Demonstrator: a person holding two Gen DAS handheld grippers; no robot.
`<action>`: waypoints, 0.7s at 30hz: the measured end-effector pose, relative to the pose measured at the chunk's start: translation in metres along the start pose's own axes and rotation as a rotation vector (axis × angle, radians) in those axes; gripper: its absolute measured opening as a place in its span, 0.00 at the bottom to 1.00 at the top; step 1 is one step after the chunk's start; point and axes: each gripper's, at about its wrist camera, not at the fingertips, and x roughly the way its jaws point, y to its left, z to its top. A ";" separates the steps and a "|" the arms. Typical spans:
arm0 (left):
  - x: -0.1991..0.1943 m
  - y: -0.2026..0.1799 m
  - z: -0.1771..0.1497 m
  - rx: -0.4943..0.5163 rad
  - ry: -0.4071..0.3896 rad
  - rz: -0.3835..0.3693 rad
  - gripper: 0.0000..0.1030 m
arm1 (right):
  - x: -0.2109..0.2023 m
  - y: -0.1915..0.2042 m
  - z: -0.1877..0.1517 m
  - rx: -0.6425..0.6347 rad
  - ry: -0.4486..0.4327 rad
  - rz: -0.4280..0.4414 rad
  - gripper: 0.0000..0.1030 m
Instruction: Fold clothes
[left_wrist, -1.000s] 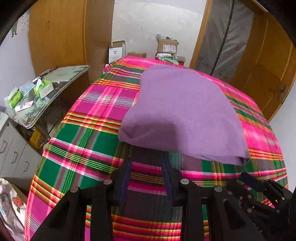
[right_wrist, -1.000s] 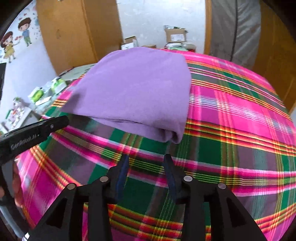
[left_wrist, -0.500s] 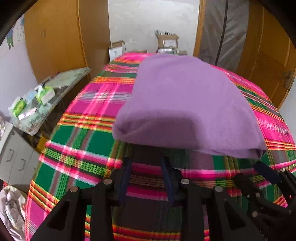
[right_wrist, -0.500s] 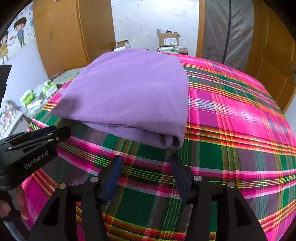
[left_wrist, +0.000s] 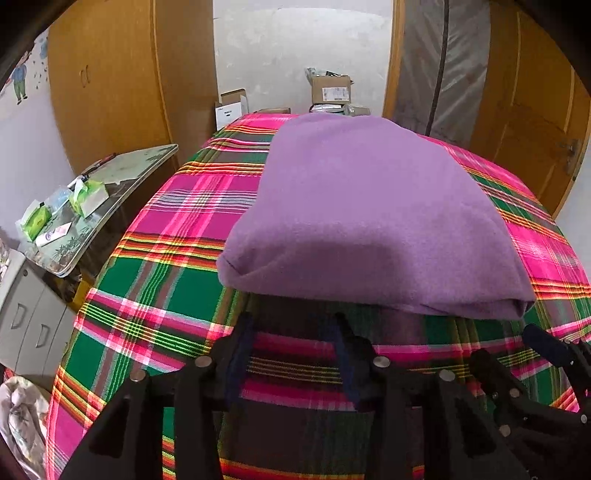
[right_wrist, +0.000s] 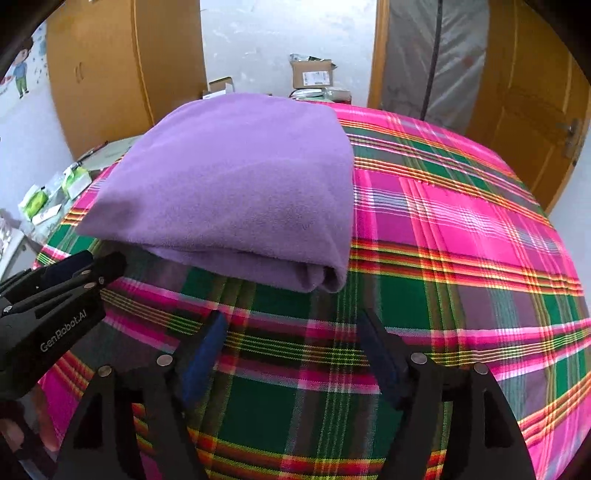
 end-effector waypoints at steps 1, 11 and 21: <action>0.000 0.000 0.000 0.002 0.000 0.002 0.44 | 0.000 0.000 0.000 0.001 0.000 0.001 0.73; 0.001 -0.003 0.001 0.011 0.004 -0.019 0.51 | 0.000 0.002 -0.001 -0.001 0.002 0.004 0.76; 0.002 -0.006 0.001 0.018 0.008 -0.024 0.60 | 0.000 0.002 -0.001 -0.002 0.003 0.009 0.77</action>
